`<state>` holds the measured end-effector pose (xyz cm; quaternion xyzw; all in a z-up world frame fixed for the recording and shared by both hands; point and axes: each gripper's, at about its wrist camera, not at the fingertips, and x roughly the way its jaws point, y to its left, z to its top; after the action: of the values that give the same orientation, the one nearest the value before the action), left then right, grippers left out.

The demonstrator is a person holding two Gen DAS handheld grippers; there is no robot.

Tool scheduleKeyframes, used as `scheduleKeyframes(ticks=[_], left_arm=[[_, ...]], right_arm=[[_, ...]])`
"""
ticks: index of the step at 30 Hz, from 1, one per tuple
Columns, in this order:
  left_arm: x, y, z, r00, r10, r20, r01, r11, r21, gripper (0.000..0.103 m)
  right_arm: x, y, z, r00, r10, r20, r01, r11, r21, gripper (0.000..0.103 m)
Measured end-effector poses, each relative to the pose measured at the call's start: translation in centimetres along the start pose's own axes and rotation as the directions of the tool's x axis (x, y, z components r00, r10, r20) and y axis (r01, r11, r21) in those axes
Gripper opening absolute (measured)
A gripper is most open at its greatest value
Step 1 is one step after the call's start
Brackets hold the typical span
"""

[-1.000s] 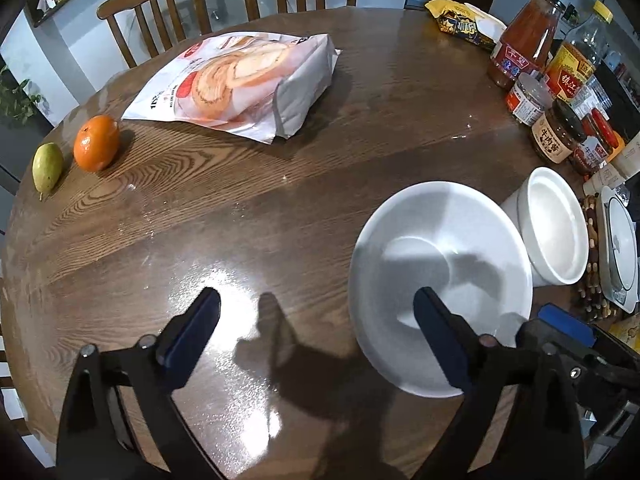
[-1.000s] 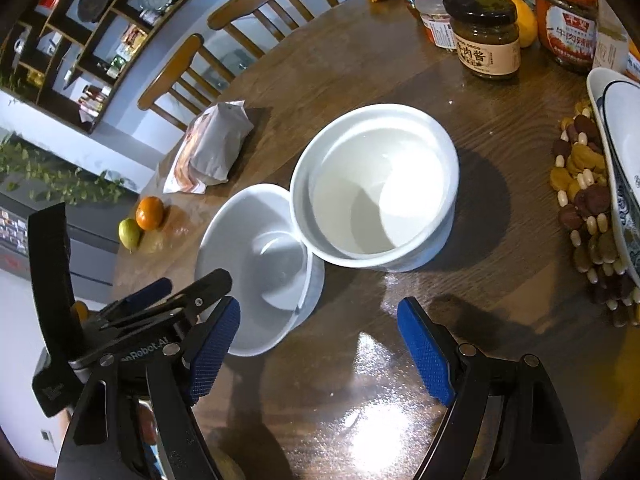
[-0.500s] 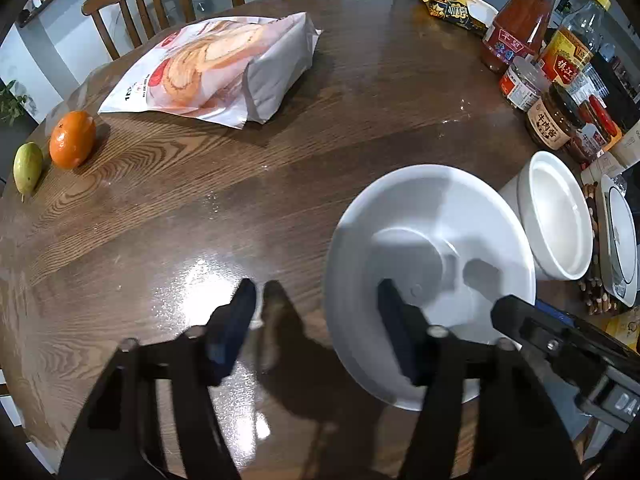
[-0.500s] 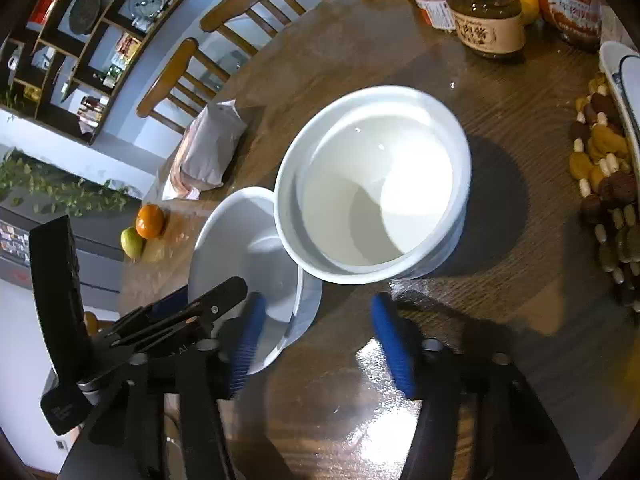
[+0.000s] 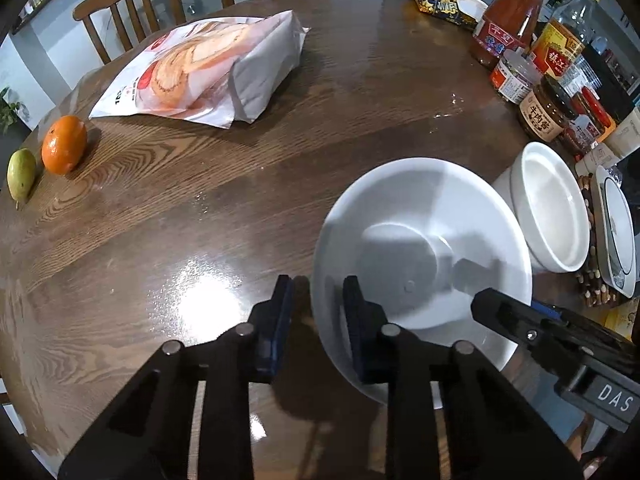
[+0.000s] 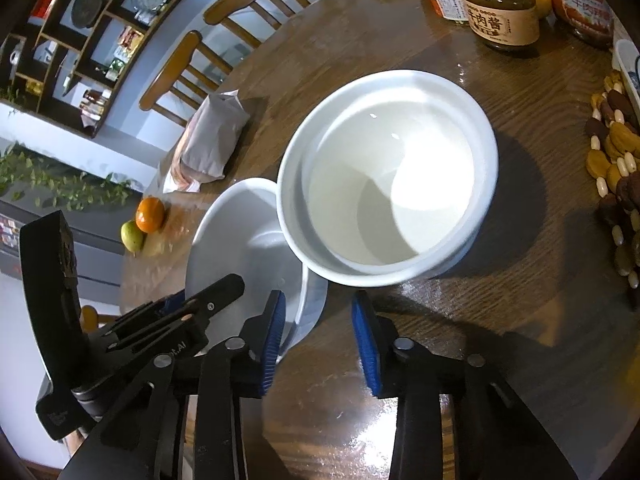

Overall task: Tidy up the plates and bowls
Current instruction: 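Close both tools on the medium white bowl rim, then lift the medium white bowl with both tools and carry it over the large white bowl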

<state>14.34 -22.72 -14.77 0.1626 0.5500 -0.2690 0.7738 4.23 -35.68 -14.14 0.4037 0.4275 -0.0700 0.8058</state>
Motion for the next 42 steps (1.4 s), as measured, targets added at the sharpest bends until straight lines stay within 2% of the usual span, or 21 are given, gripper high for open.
scheduleKeyframes(ticks=[4,7,29,42], left_arm=[[0.0,-0.7,0.0,1.0,0.003,0.001,-0.003,1.0,0.024,0.014],[0.0,-1.1,-0.1,1.0,0.005,0.004,-0.006,0.999,0.042,0.013],[-1.5,-1.6,-0.5,0.998,0.039,0.051,-0.042,0.996,0.073,0.012],[-4.7,-1.6,-1.6,0.994,0.039,0.099,-0.046,0.996,0.073,0.012]], right_arm=[[0.0,0.5,0.0,1.0,-0.003,0.004,0.003,1.0,-0.026,0.024],[0.0,0.7,0.0,1.0,-0.008,0.005,0.008,0.999,-0.038,0.018],[-0.1,1.6,-0.5,0.999,-0.039,0.006,0.039,0.994,-0.097,0.017],[-2.9,3.1,-1.2,0.998,-0.032,0.05,0.038,0.99,-0.135,0.017]])
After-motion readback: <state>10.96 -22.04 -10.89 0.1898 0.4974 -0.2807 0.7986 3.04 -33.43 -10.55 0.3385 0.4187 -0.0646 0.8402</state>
